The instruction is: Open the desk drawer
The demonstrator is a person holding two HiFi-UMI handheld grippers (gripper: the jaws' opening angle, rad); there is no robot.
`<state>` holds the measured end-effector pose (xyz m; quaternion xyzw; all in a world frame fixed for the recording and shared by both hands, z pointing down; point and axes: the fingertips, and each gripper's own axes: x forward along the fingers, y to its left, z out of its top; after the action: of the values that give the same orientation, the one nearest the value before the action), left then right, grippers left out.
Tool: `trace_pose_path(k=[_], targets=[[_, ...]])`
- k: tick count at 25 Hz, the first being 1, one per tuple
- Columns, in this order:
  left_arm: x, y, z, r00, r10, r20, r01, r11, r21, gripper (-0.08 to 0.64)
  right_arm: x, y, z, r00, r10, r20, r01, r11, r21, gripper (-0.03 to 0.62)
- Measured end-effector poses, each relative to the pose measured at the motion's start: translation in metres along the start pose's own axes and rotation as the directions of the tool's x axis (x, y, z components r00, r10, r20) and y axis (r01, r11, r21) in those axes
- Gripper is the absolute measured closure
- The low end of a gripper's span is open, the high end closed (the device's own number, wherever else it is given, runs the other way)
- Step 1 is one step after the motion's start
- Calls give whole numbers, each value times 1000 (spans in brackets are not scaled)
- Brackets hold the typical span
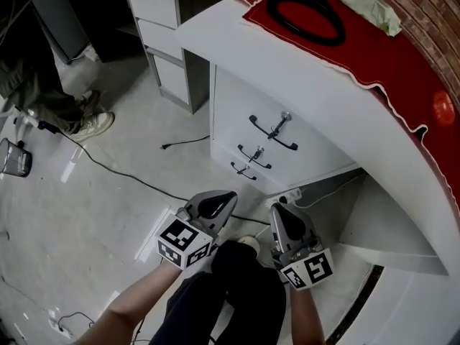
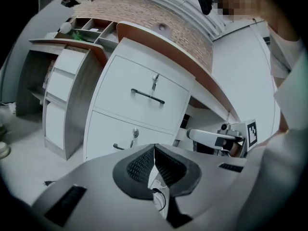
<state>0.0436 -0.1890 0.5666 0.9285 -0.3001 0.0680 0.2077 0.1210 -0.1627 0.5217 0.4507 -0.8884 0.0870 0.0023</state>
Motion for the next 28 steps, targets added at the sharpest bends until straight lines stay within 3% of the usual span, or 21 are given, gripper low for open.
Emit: trace_pose_path(k=[4, 11, 15, 17, 21, 28], targets=[[19, 14, -29, 1000, -13, 15, 13, 1000, 20, 549, 2, -17, -27, 999, -2, 35, 4, 999, -52, 574], [47, 37, -78, 998, -24, 57, 25, 1000, -4, 549, -5, -38, -87, 999, 9, 51, -6, 999, -53, 574], [56, 53, -107, 998, -21, 64, 26, 997, -69, 549, -3, -46, -119, 999, -12, 39, 13, 1000, -28, 574], [62, 65, -124, 998, -10, 58, 18, 990, -137, 549, 0, -48, -133, 1000, -17, 27, 18, 999, -35, 574], [70, 92, -150, 997, 12, 78, 15, 939, -344, 549, 8, -44, -151, 999, -2, 46, 3, 1000, -14, 574], [89, 121, -181, 997, 12, 78, 33, 830, -556, 549, 24, -38, -166, 997, 18, 79, -19, 1000, 12, 574]])
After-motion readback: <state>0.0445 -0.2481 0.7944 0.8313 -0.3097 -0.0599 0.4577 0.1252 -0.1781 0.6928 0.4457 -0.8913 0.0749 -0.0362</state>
